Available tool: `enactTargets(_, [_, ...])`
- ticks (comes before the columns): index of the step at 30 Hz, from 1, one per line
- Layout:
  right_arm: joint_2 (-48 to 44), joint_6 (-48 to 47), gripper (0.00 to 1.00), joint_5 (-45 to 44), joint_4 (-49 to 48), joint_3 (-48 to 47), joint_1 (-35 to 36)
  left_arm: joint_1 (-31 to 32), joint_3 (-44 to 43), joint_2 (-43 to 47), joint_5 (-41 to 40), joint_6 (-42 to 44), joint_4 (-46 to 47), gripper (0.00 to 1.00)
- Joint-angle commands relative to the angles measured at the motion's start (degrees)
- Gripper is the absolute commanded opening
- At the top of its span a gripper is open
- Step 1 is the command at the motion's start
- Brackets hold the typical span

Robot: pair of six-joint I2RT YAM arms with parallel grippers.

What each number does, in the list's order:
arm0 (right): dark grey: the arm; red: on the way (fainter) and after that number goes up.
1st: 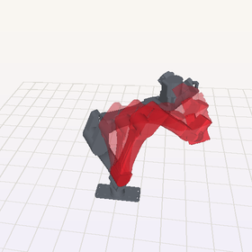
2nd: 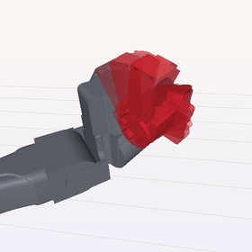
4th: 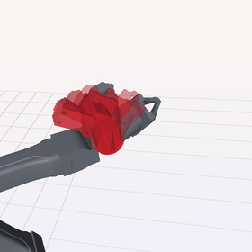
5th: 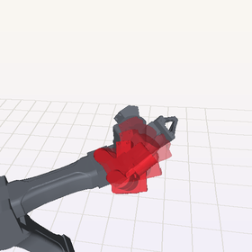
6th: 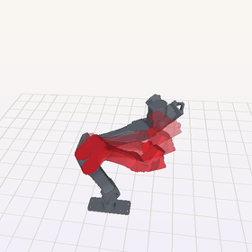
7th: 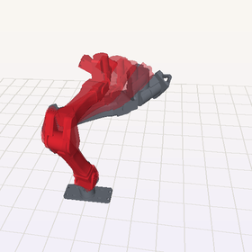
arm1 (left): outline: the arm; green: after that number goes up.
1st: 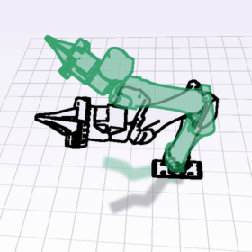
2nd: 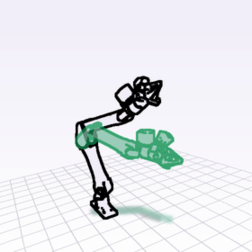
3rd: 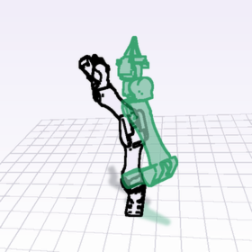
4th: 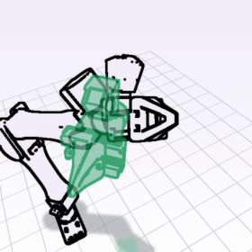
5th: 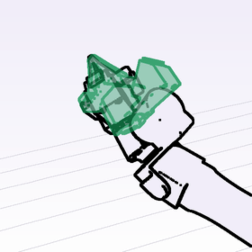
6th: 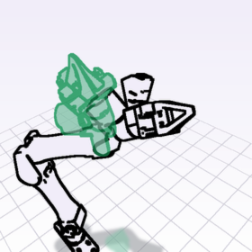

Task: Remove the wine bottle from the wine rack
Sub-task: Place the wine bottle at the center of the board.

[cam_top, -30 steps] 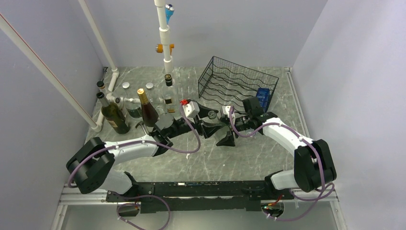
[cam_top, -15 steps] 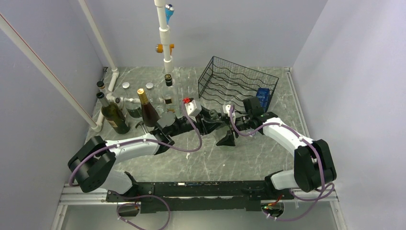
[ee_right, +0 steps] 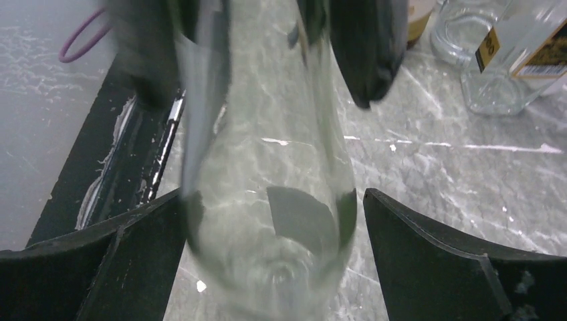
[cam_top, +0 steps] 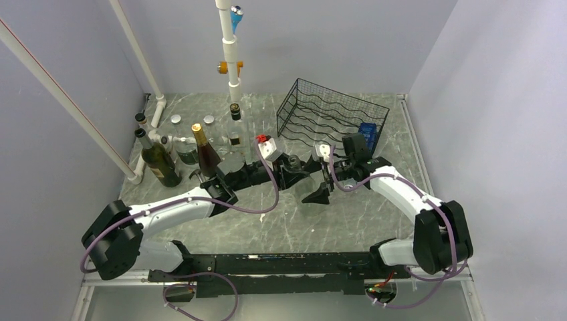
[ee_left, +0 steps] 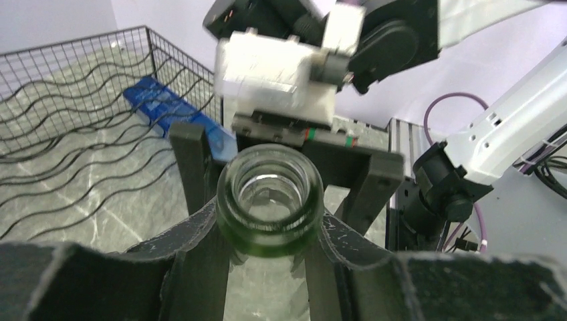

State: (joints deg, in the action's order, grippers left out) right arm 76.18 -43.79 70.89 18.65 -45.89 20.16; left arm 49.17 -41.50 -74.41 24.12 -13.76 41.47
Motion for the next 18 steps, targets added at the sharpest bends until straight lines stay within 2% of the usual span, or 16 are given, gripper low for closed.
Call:
enactTargets(1, [-2.8, -0.2, 1.00, 5.5, -1.7, -2.2, -0.9, 0.1, -3.8, 6.0, -1.4, 1.8, 1.2, 0.00])
enactTargets(9, [-4.6, -3.7, 1.00, 9.7, 3.4, -3.7, -4.9, -1.1, -4.6, 11.8, -5.1, 5.3, -6.3, 0.00])
enactTargets(14, [-6.1, -4.1, 1.00, 11.5, 4.3, -3.7, -8.5, -2.8, -5.4, 15.4, -10.4, 8.8, -12.8, 0.00])
enactTargets(18, [-6.6, -3.1, 1.00, 12.0, 3.2, -3.2, -9.7, -5.5, -4.6, 17.4, -14.6, 10.4, -14.3, 0.00])
